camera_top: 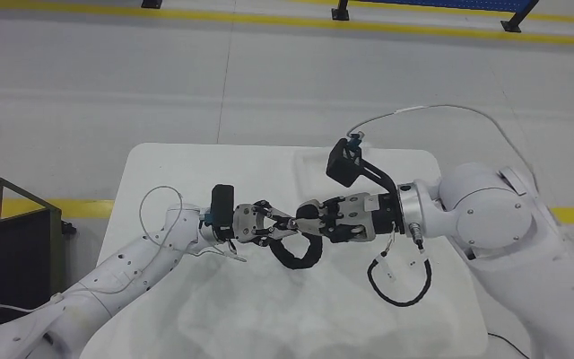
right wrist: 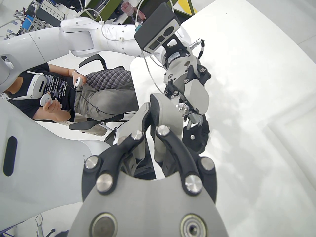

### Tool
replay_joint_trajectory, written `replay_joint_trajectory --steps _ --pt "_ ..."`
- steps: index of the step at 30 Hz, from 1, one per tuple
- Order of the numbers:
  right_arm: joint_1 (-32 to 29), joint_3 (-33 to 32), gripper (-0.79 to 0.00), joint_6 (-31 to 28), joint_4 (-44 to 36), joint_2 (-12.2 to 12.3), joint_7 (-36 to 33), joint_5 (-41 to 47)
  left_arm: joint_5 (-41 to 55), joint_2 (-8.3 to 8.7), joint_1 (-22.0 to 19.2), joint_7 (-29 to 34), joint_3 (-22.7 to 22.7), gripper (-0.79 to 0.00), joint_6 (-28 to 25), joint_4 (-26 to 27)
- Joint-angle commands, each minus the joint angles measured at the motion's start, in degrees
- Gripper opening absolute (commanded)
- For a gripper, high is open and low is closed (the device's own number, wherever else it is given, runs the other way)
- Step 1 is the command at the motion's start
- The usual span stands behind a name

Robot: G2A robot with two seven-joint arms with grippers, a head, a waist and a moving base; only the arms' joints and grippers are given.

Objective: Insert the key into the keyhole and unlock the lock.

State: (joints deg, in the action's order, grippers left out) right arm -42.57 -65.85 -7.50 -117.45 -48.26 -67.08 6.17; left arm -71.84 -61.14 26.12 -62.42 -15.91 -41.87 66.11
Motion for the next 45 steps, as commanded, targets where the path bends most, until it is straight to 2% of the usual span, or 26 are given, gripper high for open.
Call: replay_joint_trajectory --steps 1,7,11,12,13,14,15,16,21,25,31,42,45 --pt "0.28 0.10 -0.785 0.11 0.03 -0.02 -0.47 0.27 0.07 0.00 0.06 -0.02 -0.09 -0.785 0.03 -0.21" --pt "-0.16 -3.00 -0.785 -0.98 -0.96 0.42 -1.53 2.52 0.61 0.01 0.46 -0.13 -0.44 -0.785 0.14 -0.71" --pt "-1.92 -6.19 -0.785 -2.39 -2.34 1.01 -1.04 0.04 1.38 -0.01 0.81 -0.05 -0.76 -0.785 0.06 -0.77" --pt "-2.43 -6.74 -0.739 -3.18 -2.91 1.12 -0.69 -0.97 1.61 -0.01 0.89 -0.03 -0.88 -0.785 0.04 -0.87" --pt "-3.00 -7.16 -0.560 -3.75 -3.25 1.25 -0.56 -2.34 1.86 -0.03 0.97 -0.02 -1.01 -0.785 0.03 -0.90" --pt "-3.52 -7.42 -0.434 -4.06 -3.80 1.41 -0.77 -4.96 2.03 -0.04 1.02 0.01 -1.15 -0.785 -0.01 -0.97" --pt "-4.15 -7.37 -0.062 -4.54 -4.42 1.50 -0.65 -6.69 2.23 -0.04 1.07 0.08 -1.31 -0.785 -0.08 -1.15" --pt "-4.79 -7.23 0.000 -5.30 -4.77 1.55 -0.23 -7.74 2.50 -0.05 1.16 0.20 -1.49 -0.785 -0.19 -1.33" --pt "-7.08 -7.02 0.000 -10.83 -5.74 1.85 0.94 -13.95 4.13 -0.01 1.75 1.26 -2.63 -0.785 -1.26 -2.52" --pt "-7.83 -7.38 0.000 -17.63 -7.16 2.16 1.37 -20.17 5.40 0.04 2.31 2.71 -3.69 -0.785 -2.70 -2.94" --pt "-9.82 -7.53 0.000 -22.85 -9.34 2.38 5.64 -29.86 6.97 -0.06 3.04 5.35 -5.41 -0.785 -5.34 -2.75" --pt "-10.03 -7.34 0.000 -23.11 -9.51 2.42 5.24 -30.57 8.03 -0.75 4.12 10.35 -8.12 -0.785 -10.34 -2.60" --pt "-9.55 -6.24 0.000 -28.36 -10.57 2.42 6.63 -31.93 7.89 -1.08 3.98 11.81 -8.80 -0.785 -11.80 -2.33"
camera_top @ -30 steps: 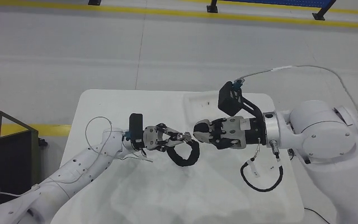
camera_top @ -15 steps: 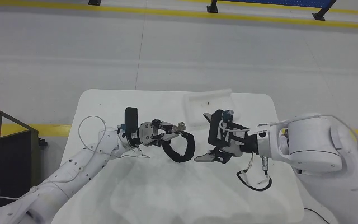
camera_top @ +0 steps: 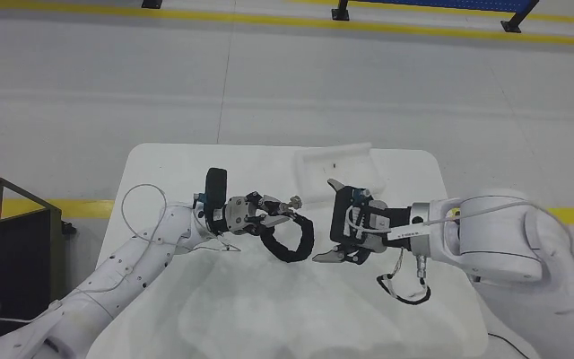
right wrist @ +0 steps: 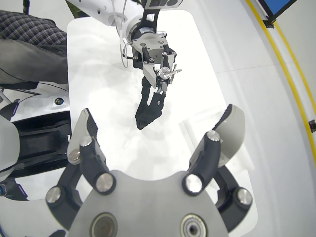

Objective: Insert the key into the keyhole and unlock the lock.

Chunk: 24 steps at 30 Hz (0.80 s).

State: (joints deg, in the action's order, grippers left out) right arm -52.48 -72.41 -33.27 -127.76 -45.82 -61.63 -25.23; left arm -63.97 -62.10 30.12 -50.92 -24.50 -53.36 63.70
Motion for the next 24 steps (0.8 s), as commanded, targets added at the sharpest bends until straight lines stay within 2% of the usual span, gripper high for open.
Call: replay_joint_trajectory --steps 1,4,14,24 --pt "0.76 1.06 0.000 -5.22 -0.08 0.02 0.74 -1.60 -0.02 -0.26 -0.07 0.58 -0.46 -0.785 -0.58 0.06" --pt "2.09 2.78 0.000 -8.61 0.14 -0.09 1.41 -3.74 -0.33 -0.83 -0.24 1.19 -1.04 -0.785 -1.19 -0.13" --pt "6.53 8.56 0.000 -8.78 -1.49 -0.64 -0.17 -11.84 -1.23 -2.87 0.32 2.25 -2.27 -0.785 -2.24 -1.41" --pt "12.25 16.52 0.000 -6.09 -0.29 -1.01 -3.29 -13.39 -2.68 -4.26 0.91 3.05 -3.92 -0.785 -3.05 -2.03"
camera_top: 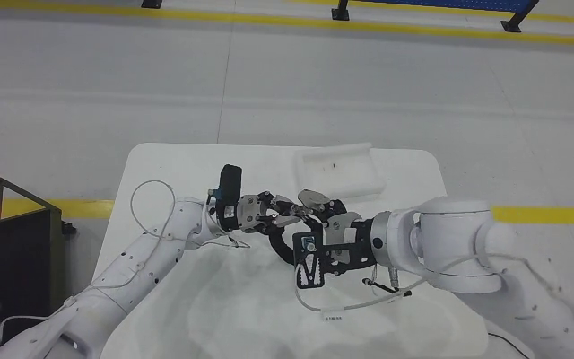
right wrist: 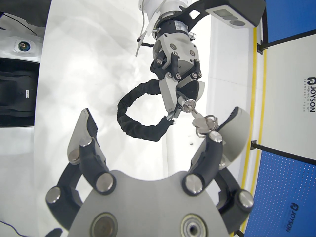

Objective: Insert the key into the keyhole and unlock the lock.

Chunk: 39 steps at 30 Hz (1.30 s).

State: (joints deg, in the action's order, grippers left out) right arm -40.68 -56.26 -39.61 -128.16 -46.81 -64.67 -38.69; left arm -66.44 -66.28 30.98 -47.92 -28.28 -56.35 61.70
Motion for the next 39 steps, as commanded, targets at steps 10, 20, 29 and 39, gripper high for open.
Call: replay_joint_trajectory --steps 10,20,29,39 --pt "4.07 4.54 0.000 2.07 1.50 -0.14 -2.08 1.15 -3.26 -0.77 0.61 0.10 -1.87 -0.785 -0.11 0.88" --pt "5.29 5.20 0.000 2.82 2.40 0.22 -2.82 2.15 -6.01 -0.99 1.33 0.01 -2.97 -0.785 -0.02 1.68" --pt "6.39 2.44 0.000 0.24 2.71 1.69 -0.25 1.54 -7.31 -0.71 1.76 0.19 -4.00 -0.785 -0.21 2.05" --pt "9.79 4.49 -0.422 -10.27 3.56 6.60 10.26 -4.46 -8.04 -0.19 2.34 1.63 -4.05 -0.785 -1.65 4.38"
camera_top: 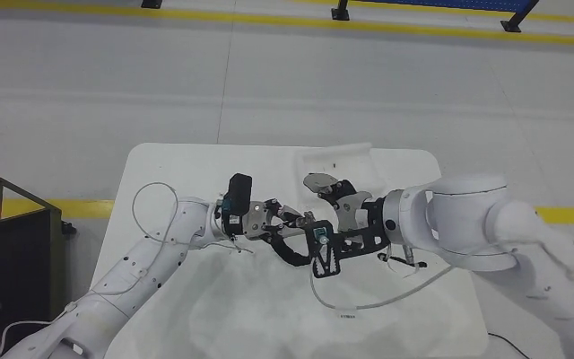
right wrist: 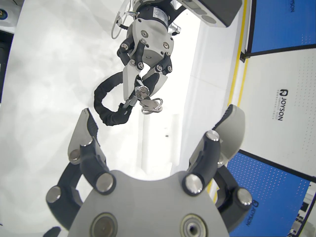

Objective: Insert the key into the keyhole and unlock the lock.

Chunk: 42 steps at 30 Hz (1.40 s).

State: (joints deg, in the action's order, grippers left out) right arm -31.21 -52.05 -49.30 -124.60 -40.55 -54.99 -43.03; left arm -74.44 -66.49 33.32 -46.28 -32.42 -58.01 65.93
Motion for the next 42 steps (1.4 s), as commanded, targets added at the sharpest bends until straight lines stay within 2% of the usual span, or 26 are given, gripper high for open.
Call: replay_joint_trajectory --steps 1,5,10,12,16,18,21,23,28,36,42 --pt "0.74 0.65 -0.459 -1.21 -0.03 0.72 1.22 -0.43 -0.12 0.04 -0.02 -0.01 0.25 -0.785 0.01 0.33" --pt "1.95 1.61 -0.579 -2.28 -0.41 1.91 2.29 -0.32 -0.19 0.18 -0.17 -0.01 0.69 -0.785 0.01 0.50" --pt "2.96 2.66 -0.579 -3.19 -1.20 2.87 3.20 0.18 -0.12 0.37 -0.21 -0.01 1.31 -0.785 0.01 0.69" --pt "3.31 2.90 -0.613 -3.54 -1.40 3.11 3.55 0.66 -0.04 0.45 -0.28 -0.01 1.54 -0.785 0.01 0.81" --pt "3.64 2.91 -0.625 -3.64 -1.74 3.33 3.66 1.63 0.01 0.57 -0.48 -0.01 2.13 -0.785 0.01 1.04" --pt "3.66 3.14 -0.662 -3.39 -1.90 3.32 3.41 1.76 0.15 0.60 -0.59 -0.01 2.44 -0.785 0.01 1.17" --pt "3.59 3.62 -0.785 -2.91 -1.76 3.19 3.80 2.37 0.24 0.66 -0.83 -0.01 2.77 -0.785 0.01 1.15" --pt "3.53 3.84 -0.785 -2.10 -1.42 3.11 3.96 2.88 0.31 0.71 -0.92 -0.01 2.89 -0.785 0.01 1.15" --pt "2.91 3.86 -0.785 3.59 -1.41 3.11 1.99 5.11 0.36 0.82 -1.14 -0.01 3.22 -0.785 0.01 1.31" --pt "0.50 1.70 -0.785 18.03 -2.72 3.60 -2.64 13.00 -1.65 0.93 -1.56 -1.13 2.82 -0.785 1.14 1.21" --pt "-2.06 -0.64 -0.785 26.15 -4.53 4.18 -5.83 17.13 -3.44 0.98 -1.58 -2.59 2.93 -0.785 2.59 1.50"
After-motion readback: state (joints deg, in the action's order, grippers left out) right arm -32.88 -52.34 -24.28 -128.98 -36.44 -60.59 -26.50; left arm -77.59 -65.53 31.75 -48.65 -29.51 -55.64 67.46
